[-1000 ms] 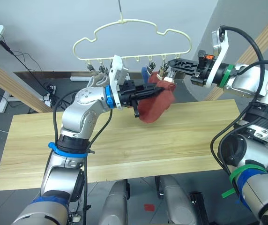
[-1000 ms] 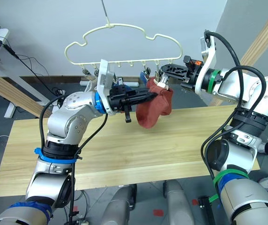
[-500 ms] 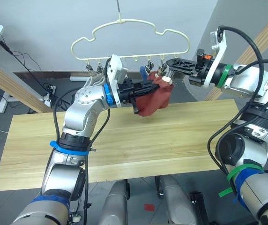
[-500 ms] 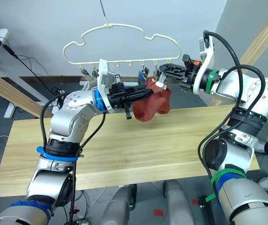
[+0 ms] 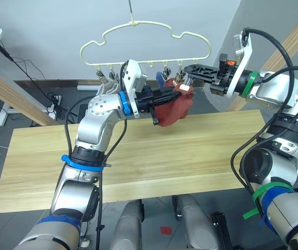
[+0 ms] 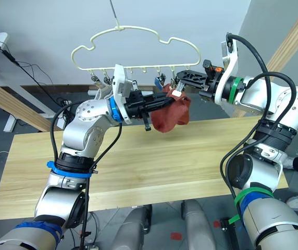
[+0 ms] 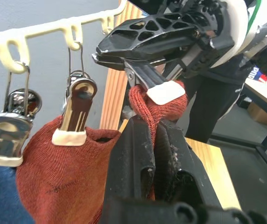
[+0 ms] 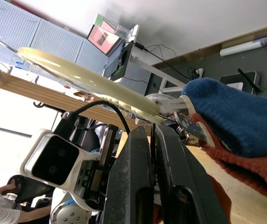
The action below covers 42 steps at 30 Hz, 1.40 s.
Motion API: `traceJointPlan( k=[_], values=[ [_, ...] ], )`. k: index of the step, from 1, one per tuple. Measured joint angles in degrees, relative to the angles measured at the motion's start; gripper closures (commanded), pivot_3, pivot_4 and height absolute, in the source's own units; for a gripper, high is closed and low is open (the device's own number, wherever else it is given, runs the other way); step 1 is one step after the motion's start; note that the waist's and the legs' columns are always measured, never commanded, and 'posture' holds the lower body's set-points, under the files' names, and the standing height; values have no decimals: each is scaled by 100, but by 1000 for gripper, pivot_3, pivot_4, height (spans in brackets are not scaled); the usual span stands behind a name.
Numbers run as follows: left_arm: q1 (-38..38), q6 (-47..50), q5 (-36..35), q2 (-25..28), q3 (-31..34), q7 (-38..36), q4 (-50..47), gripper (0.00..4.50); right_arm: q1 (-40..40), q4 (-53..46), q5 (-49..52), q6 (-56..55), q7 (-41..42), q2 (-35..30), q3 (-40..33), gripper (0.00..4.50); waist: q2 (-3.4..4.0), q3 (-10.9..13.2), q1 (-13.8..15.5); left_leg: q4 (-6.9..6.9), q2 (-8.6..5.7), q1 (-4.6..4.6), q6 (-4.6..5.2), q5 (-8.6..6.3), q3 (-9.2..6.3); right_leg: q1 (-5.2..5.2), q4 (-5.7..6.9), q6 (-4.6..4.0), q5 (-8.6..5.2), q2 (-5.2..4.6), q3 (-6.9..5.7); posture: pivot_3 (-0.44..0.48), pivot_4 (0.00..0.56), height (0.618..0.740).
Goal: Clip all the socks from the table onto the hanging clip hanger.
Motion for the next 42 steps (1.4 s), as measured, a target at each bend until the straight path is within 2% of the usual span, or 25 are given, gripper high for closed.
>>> traceJointPlan(
  k=[7,10,15,21,24,26,30,32,34,38,42],
  values=[
    [3,32,-17,-62,22,32,-2,4477,1,-2,1,-4,-5,-12,46,4500,0,0,-1,1,-1,0,0,0,0,0,0,0,0,0,0,-72,394,740],
    [3,32,-16,-59,22,23,-1,4500,8,-5,2,-8,-3,-28,68,3698,0,0,0,1,-1,0,1,0,0,0,0,0,0,0,1,-70,394,740],
    [-1,32,-16,-65,37,-5,-1,4500,36,-6,33,3,36,-31,119,1881,0,0,-3,0,0,0,1,0,1,0,0,0,0,0,1,-70,396,740],
    [-1,32,-16,-64,38,-8,-1,4500,36,-6,44,3,37,-37,115,22,0,0,-3,1,-1,0,1,1,0,0,0,0,0,0,1,-71,400,740],
    [-2,32,-14,-72,38,-7,0,4500,57,-9,46,3,42,-141,125,22,0,0,-2,0,-1,0,1,1,0,0,-1,0,0,0,1,-73,399,740],
    [-4,34,-14,-77,37,-10,-1,4500,192,-119,22,3,82,-432,231,22,0,0,3,-1,-1,-1,1,1,0,0,-3,0,0,0,0,-84,398,740],
    [8,129,-19,-72,48,-12,-6,4500,795,-779,207,4,380,-1133,568,22,-4,2,15,0,0,-9,3,1,12,0,-6,2,-1,0,-4,-108,396,740],
    [20,167,-20,-77,50,-15,-2,4500,1000,-1089,297,3,514,-1285,629,22,-5,4,0,2,0,-9,4,1,17,0,-4,2,-1,-1,-1,-108,396,740],
    [18,201,-24,-102,48,-17,1,3843,1211,-1559,343,-11,635,-1474,771,0,-5,4,-23,4,3,-7,5,2,18,0,-1,3,-1,0,-1,-114,395,740],
    [19,424,-70,-64,48,-53,42,2929,1653,-2411,398,-199,852,-1709,1005,0,-6,4,-43,5,15,-1,10,6,16,1,6,3,0,8,-6,-137,384,740],
    [281,984,-279,374,120,-171,-103,1820,2499,-3400,82,-745,1595,-2266,1639,0,-6,4,-65,5,25,-1,10,6,28,2,3,4,-1,19,-9,-132,378,740]
  ],
)
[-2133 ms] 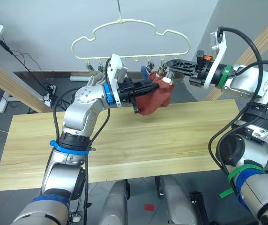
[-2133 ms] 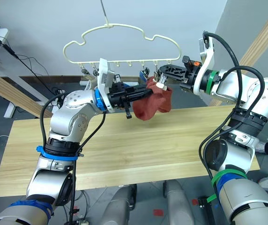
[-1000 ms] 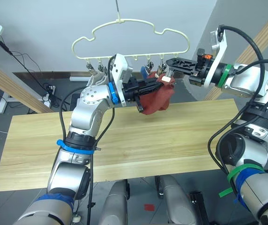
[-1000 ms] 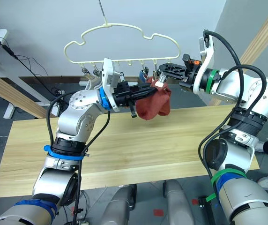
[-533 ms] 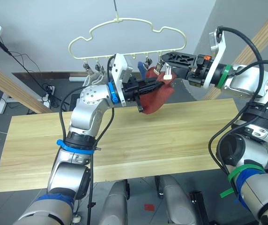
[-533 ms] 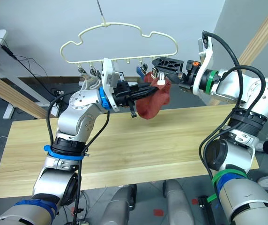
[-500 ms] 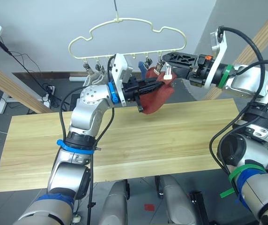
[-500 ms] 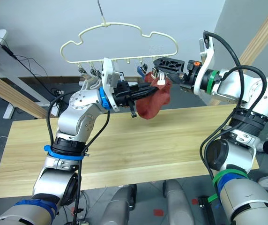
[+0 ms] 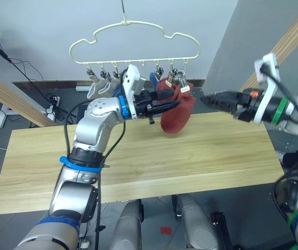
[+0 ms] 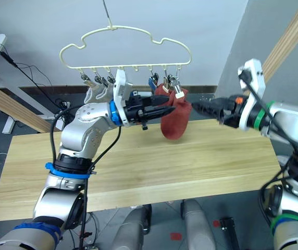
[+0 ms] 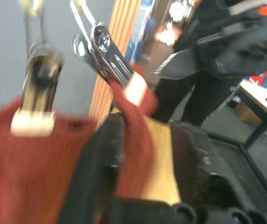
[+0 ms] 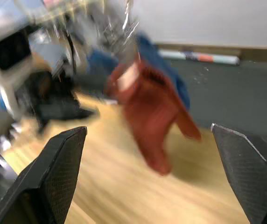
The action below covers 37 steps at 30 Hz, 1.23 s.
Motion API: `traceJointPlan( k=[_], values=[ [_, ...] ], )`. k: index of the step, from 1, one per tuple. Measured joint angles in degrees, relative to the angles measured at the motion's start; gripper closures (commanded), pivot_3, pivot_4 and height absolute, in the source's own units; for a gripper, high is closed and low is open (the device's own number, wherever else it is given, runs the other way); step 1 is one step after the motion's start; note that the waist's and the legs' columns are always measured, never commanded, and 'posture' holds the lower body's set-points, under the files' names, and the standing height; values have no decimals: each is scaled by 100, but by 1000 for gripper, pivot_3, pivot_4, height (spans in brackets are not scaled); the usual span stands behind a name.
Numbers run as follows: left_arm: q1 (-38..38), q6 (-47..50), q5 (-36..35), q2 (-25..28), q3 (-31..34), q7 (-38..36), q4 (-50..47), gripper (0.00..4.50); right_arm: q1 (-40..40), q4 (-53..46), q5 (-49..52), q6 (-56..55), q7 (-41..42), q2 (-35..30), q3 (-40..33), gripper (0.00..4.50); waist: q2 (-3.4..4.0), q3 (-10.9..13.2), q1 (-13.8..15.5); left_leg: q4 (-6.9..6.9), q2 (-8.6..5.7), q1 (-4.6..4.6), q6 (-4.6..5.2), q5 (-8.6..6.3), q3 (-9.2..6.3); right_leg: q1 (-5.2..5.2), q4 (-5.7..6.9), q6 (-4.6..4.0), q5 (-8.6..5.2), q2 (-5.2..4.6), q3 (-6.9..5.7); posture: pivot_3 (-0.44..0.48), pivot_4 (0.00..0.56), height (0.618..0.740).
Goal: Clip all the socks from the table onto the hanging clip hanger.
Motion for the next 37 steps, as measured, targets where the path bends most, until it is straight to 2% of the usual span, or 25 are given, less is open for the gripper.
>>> traceJointPlan(
  k=[5,7,12,16,19,22,26,37],
  values=[
    [380,497,-188,459,79,-82,-464,489,446,-336,-481,-794,579,-225,304,0,0,0,20,14,1,0,-1,0,-1,8,-2,5,2,-1,-4,-115,368,740],
    [1007,1130,-493,1077,420,-76,-1036,7,917,-735,-1090,-1548,1155,-618,721,0,1,-1,-31,1,9,14,-1,0,5,14,-8,7,1,1,0,-106,365,740],
    [2166,2028,-769,1903,1256,237,-1654,7,1687,-903,-2070,-2735,2185,-1127,1226,0,1,-1,29,3,26,15,-2,1,-4,18,-11,23,-9,0,-11,-65,349,740],
    [2924,2196,-737,1865,1917,1020,-2115,7,1995,-748,-2561,-3390,2577,-1122,1371,0,1,-1,83,29,39,18,-6,2,2,43,-14,33,-15,-6,-19,-51,344,740],
    [3274,2180,-471,1901,2024,1534,-2337,7,2138,-573,-2773,-3604,2586,-1019,1379,0,1,-1,136,58,43,27,-6,2,2,77,-18,36,-16,-5,-23,-9,326,740],
    [3605,1954,-213,2094,2068,1676,-2433,7,2305,-536,-2965,-3802,2685,-1012,1402,0,3,-4,188,70,44,29,-6,2,6,85,-19,46,-10,-4,-21,2,315,740],
    [3708,1725,-432,2156,2451,1445,-2446,7,2401,-434,-3187,-4027,2746,-1003,1399,0,3,-6,284,72,49,29,-8,3,6,88,-18,48,-7,-5,-26,22,314,740],
    [3771,1687,-599,2190,2637,1522,-2445,7,2430,-239,-3366,-4154,2822,-956,1391,0,3,-6,368,71,49,27,-9,3,7,88,-18,48,-7,-8,-25,33,318,740]
  ],
)
